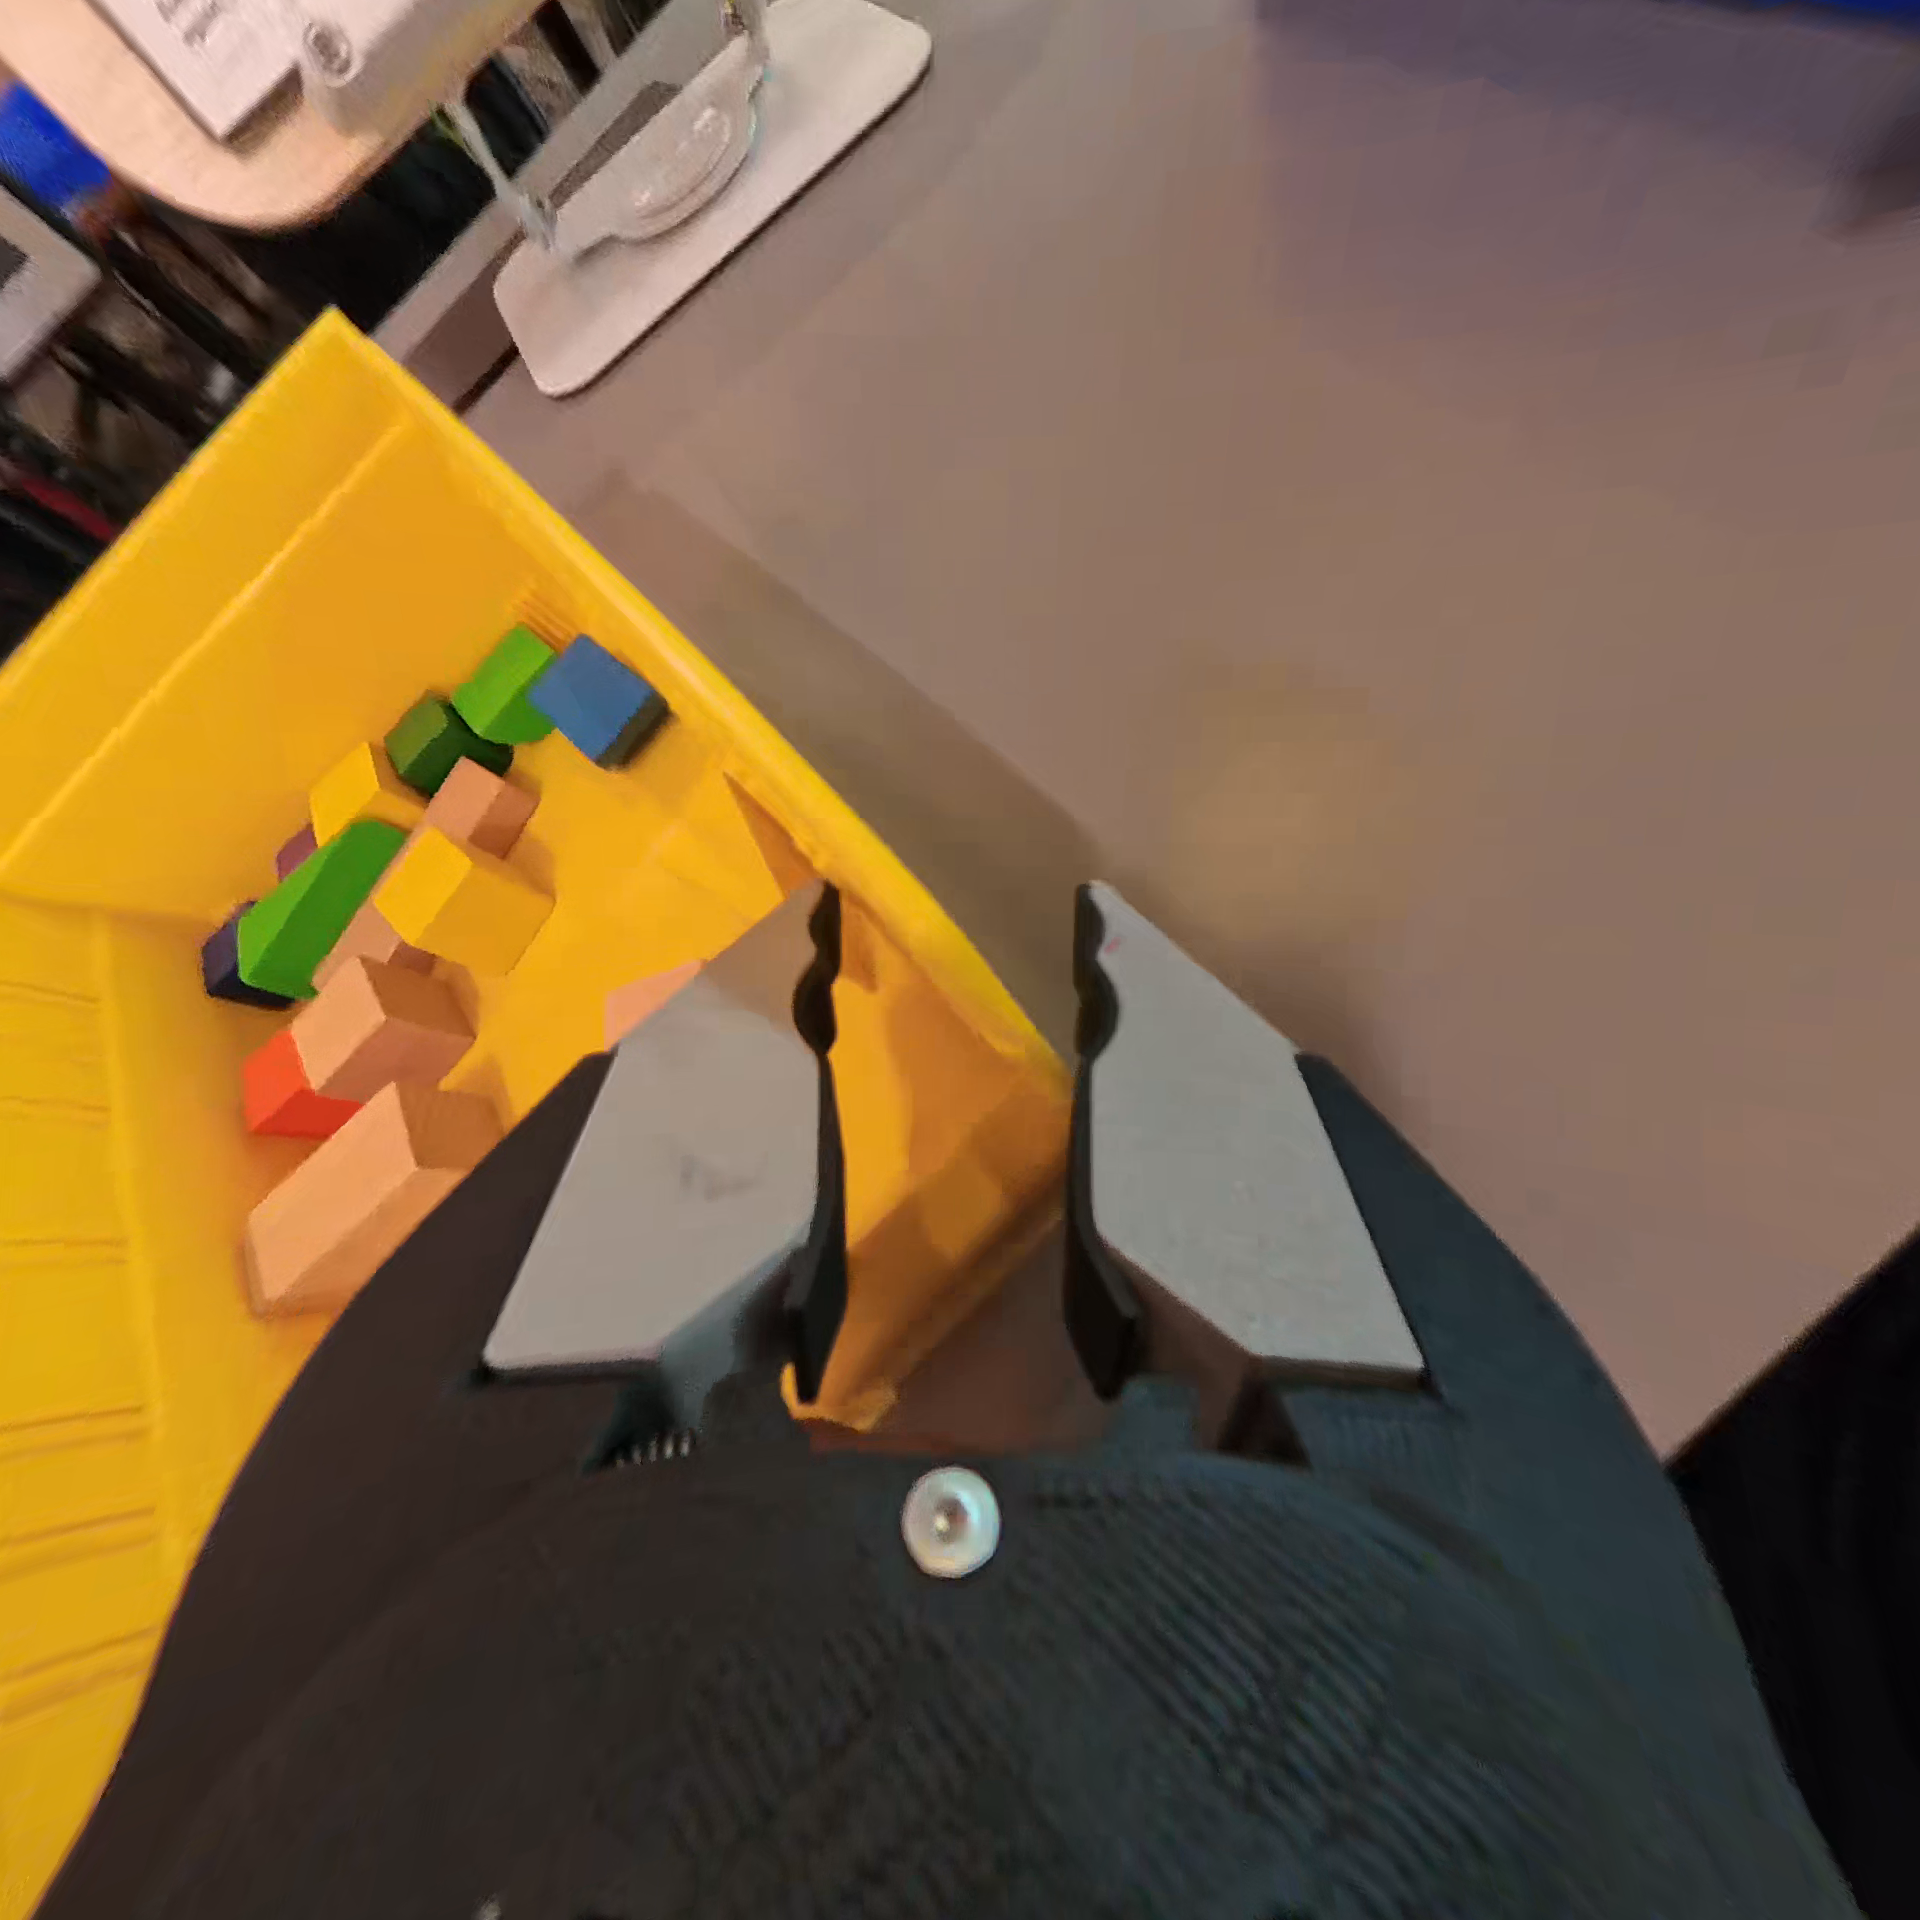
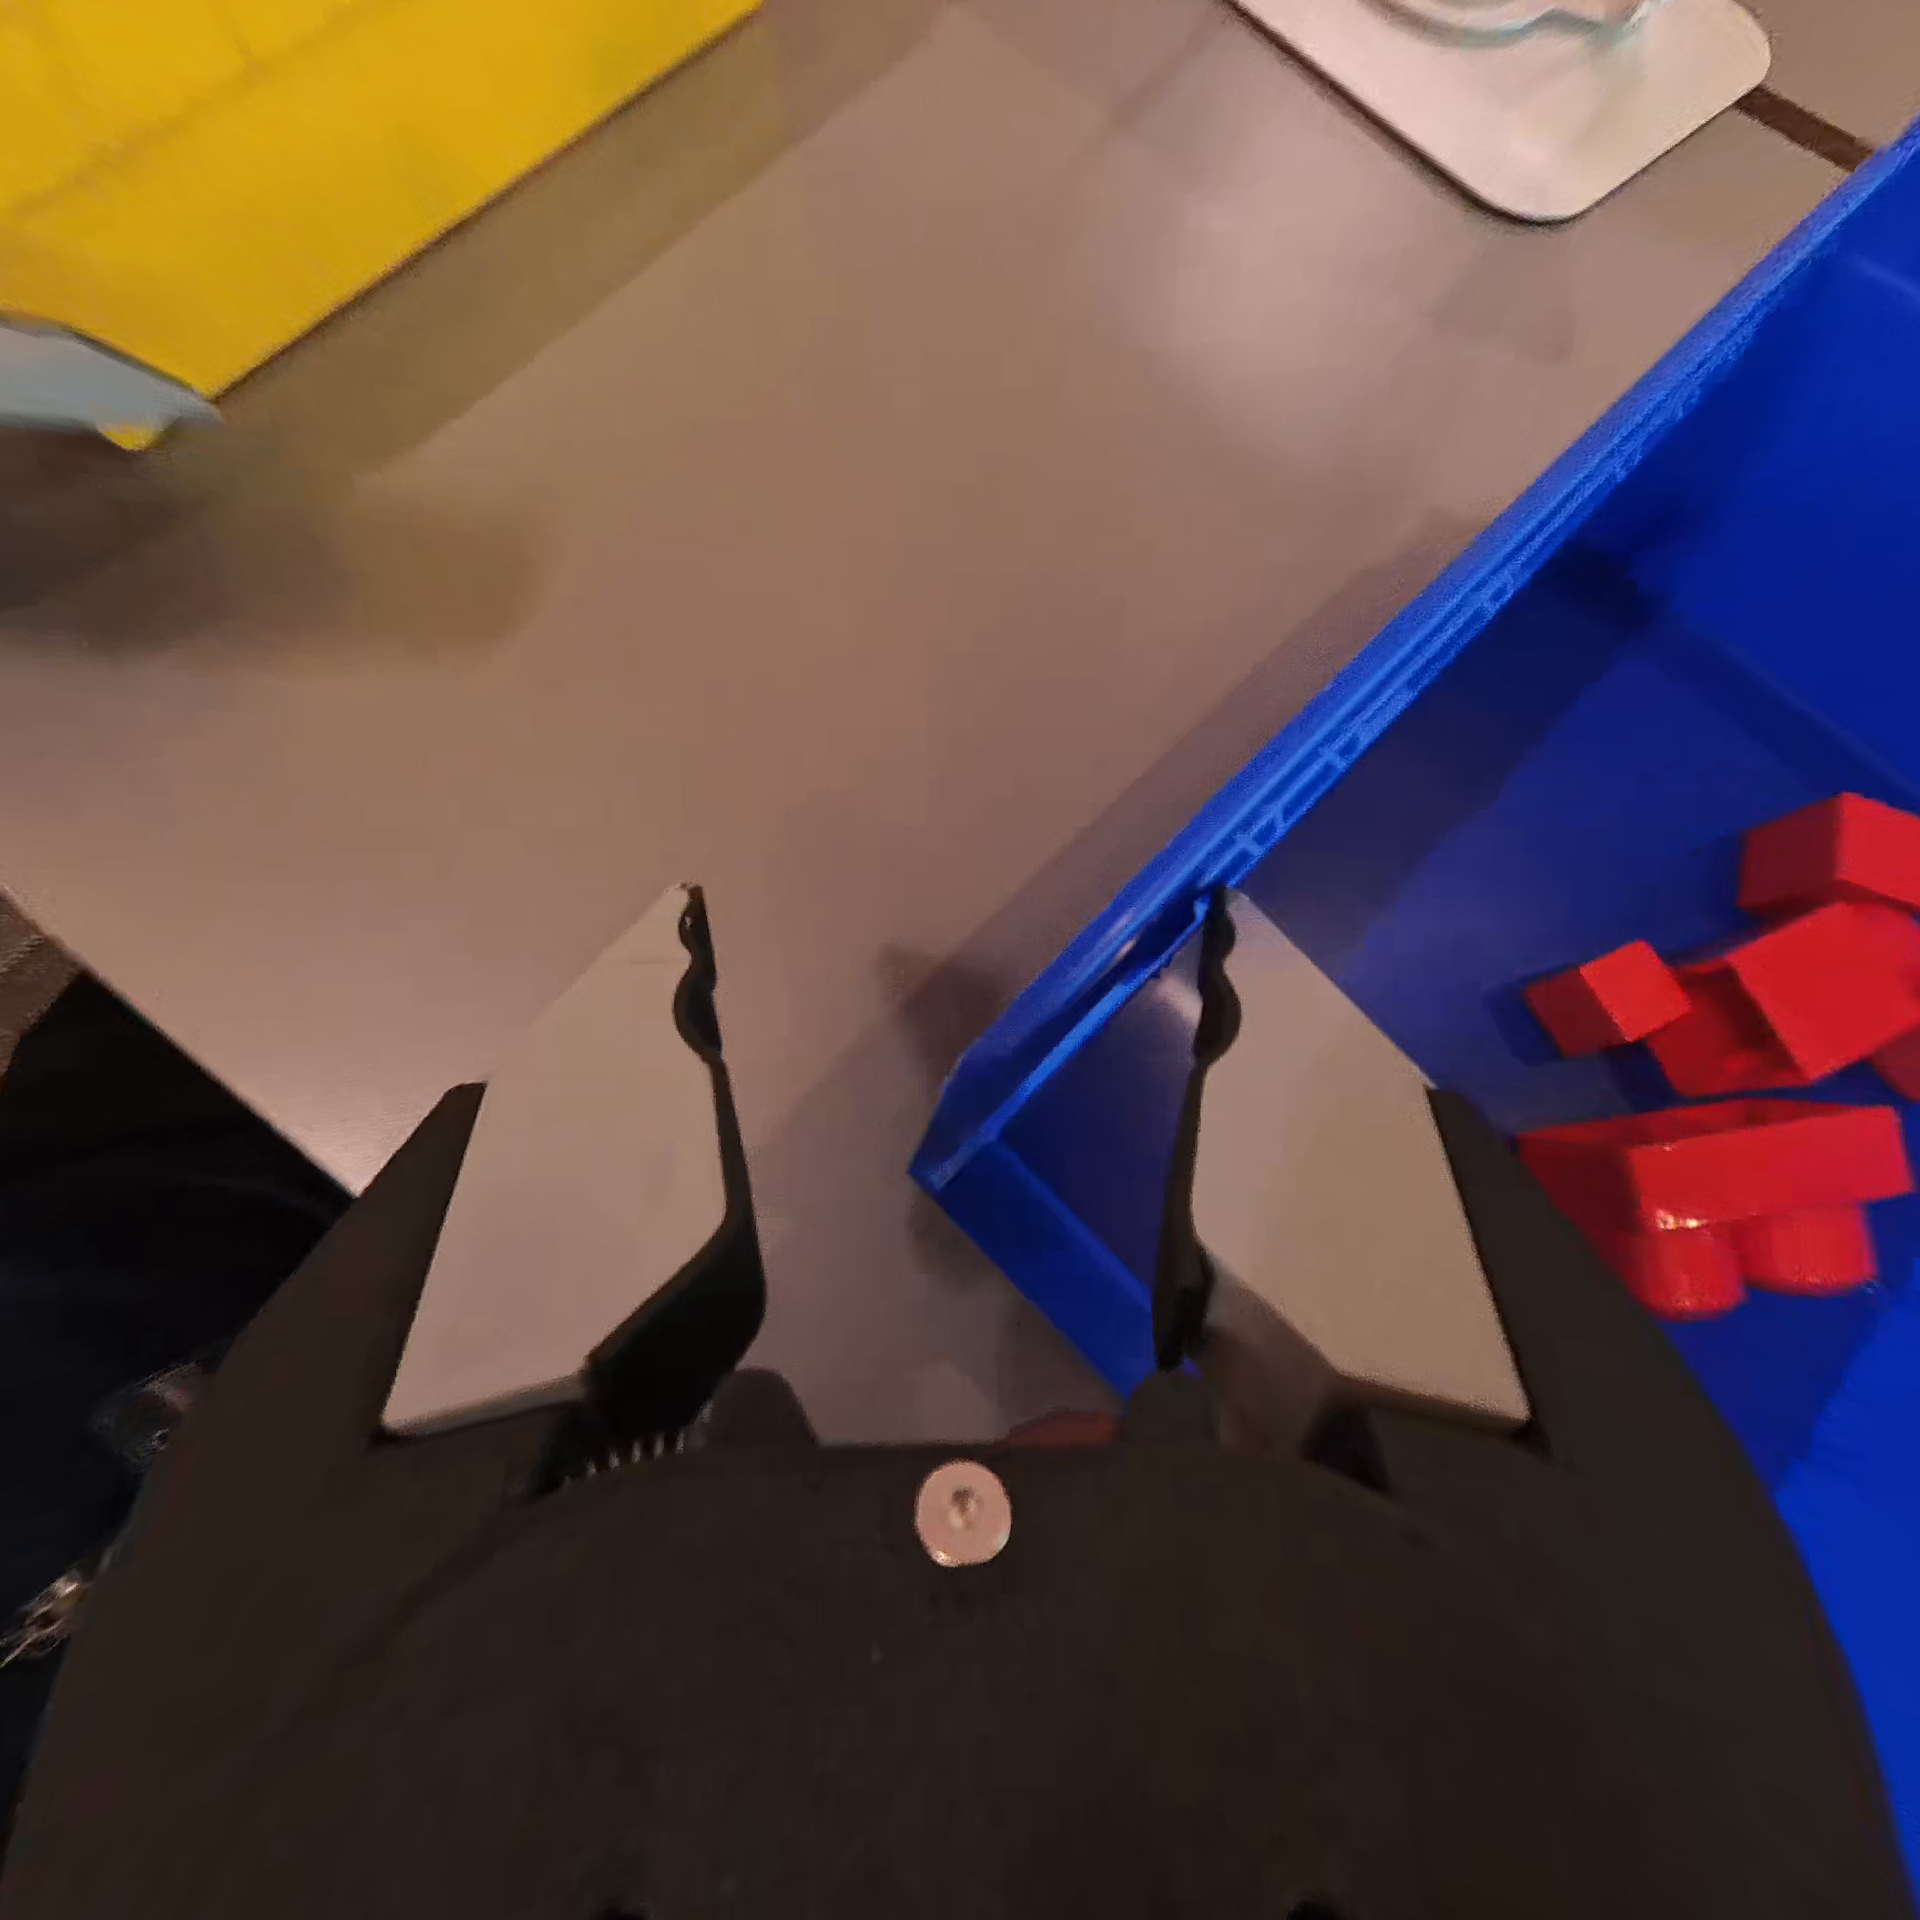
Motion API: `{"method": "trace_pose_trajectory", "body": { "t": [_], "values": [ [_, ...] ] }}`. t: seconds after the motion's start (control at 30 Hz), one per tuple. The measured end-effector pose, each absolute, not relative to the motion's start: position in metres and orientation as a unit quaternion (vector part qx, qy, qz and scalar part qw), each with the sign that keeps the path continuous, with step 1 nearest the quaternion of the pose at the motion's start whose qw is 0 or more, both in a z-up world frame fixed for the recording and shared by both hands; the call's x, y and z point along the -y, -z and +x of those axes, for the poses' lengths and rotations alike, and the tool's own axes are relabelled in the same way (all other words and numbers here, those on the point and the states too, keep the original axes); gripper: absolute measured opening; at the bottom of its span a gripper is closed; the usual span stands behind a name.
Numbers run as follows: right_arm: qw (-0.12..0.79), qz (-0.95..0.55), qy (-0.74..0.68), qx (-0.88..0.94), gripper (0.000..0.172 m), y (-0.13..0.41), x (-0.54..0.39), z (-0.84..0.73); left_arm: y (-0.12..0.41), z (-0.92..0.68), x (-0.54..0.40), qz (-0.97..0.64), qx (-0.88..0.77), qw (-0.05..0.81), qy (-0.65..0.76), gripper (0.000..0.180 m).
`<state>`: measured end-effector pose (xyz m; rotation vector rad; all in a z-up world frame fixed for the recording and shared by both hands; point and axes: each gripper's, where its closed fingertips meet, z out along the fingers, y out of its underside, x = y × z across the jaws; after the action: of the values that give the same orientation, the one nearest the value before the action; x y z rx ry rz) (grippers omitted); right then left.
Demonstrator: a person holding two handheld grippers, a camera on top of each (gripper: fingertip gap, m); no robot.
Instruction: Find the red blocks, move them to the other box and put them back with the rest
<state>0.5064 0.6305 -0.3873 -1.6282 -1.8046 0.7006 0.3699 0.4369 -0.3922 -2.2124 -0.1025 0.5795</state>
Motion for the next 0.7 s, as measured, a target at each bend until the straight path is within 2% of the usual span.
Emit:
{"method": "trace_pose_trajectory", "body": {
  "t": [0.07,0.1,0.13,0.23,0.33,0.43,0.5,0.7],
  "values": [
    [0.337,-0.613,-0.215,0.682,0.074,0.394,-0.645,0.506,0.386,0.371,-0.436,-0.873,0.061,0.438,-0.208,0.038],
    [0.355,-0.606,-0.194,0.685,0.055,0.393,-0.651,0.507,0.383,0.369,-0.433,-0.867,0.07,0.443,-0.219,0.035],
    [0.355,-0.604,-0.189,0.688,0.046,0.392,-0.653,0.509,0.382,0.367,-0.429,-0.86,0.08,0.441,-0.243,0.03],
    [0.337,-0.611,-0.213,0.684,0.04,0.39,-0.656,0.524,0.378,0.368,-0.407,-0.826,0.102,0.455,-0.318,0.013],
    [0.335,-0.609,-0.22,0.684,0.032,0.389,-0.668,0.549,0.375,0.37,-0.367,-0.799,0.129,0.49,-0.322,0.004],
    [0.342,-0.622,-0.214,0.671,0.019,0.387,-0.69,0.577,0.374,0.378,-0.337,-0.788,0.172,0.551,-0.214,0.0],
    [0.35,-0.628,-0.203,0.665,0.011,0.387,-0.704,0.59,0.374,0.376,-0.322,-0.785,0.174,0.56,-0.199,0.0],
    [0.359,-0.627,-0.209,0.659,0.008,0.387,-0.698,0.581,0.347,0.361,-0.315,-0.781,0.156,0.57,-0.201,0.0]
  ]
}}
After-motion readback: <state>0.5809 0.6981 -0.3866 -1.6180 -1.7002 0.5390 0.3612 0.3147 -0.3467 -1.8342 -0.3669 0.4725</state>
